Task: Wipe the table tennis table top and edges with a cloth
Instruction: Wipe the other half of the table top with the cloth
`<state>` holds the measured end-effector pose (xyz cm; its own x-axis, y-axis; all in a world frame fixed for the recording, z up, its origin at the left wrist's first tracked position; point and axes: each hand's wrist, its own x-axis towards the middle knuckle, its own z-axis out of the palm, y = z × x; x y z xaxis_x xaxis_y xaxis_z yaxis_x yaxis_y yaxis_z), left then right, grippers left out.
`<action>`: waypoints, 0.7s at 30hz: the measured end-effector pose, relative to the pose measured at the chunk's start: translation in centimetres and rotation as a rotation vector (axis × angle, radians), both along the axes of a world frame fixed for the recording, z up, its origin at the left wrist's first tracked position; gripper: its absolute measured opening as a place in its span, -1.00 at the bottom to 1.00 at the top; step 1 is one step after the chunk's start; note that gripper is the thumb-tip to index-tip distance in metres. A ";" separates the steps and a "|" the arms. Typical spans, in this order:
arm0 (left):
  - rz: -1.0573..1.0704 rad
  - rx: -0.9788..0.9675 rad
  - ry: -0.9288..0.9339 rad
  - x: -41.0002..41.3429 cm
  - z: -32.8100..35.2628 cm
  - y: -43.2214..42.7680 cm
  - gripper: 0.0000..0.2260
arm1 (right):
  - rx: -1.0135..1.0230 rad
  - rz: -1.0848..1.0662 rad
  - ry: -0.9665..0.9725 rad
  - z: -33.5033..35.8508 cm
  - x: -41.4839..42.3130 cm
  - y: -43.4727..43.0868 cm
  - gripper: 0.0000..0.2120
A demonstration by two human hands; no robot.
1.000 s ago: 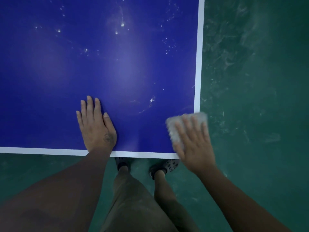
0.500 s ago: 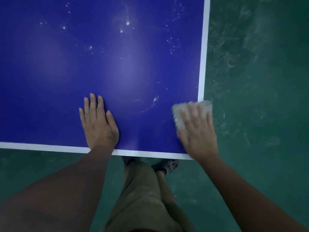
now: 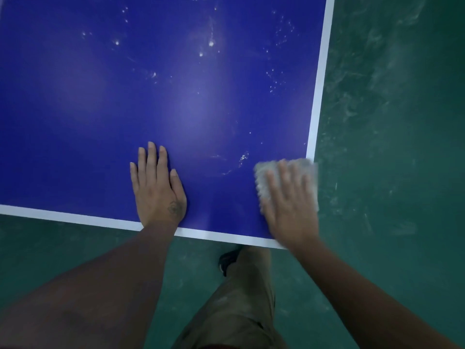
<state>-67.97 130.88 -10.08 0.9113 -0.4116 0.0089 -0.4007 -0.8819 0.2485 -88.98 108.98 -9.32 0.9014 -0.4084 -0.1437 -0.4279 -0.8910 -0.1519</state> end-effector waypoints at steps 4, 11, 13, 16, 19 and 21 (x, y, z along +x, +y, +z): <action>0.004 -0.002 0.011 -0.1 0.0 0.0 -0.49 | 0.087 0.419 -0.006 0.6 0.1 4.7 -0.39; 0.005 -0.006 0.004 -0.1 -0.3 0.0 -0.50 | 0.005 -0.190 -0.053 -0.6 5.4 -8.9 -0.35; 0.012 -0.016 0.010 0.0 -0.2 -0.1 -0.50 | -0.013 -0.206 -0.020 -0.7 5.5 -7.6 -0.35; 0.024 -0.022 0.021 0.0 -0.2 -0.2 -0.50 | 0.003 0.007 -0.030 0.0 4.0 -2.7 -0.36; 0.027 -0.012 0.029 0.0 -0.3 -0.2 -0.50 | 0.089 0.194 0.008 0.6 3.3 3.0 -0.36; 0.028 -0.012 0.025 0.1 -0.3 -0.2 -0.49 | 0.120 0.393 -0.001 0.6 4.9 4.5 -0.36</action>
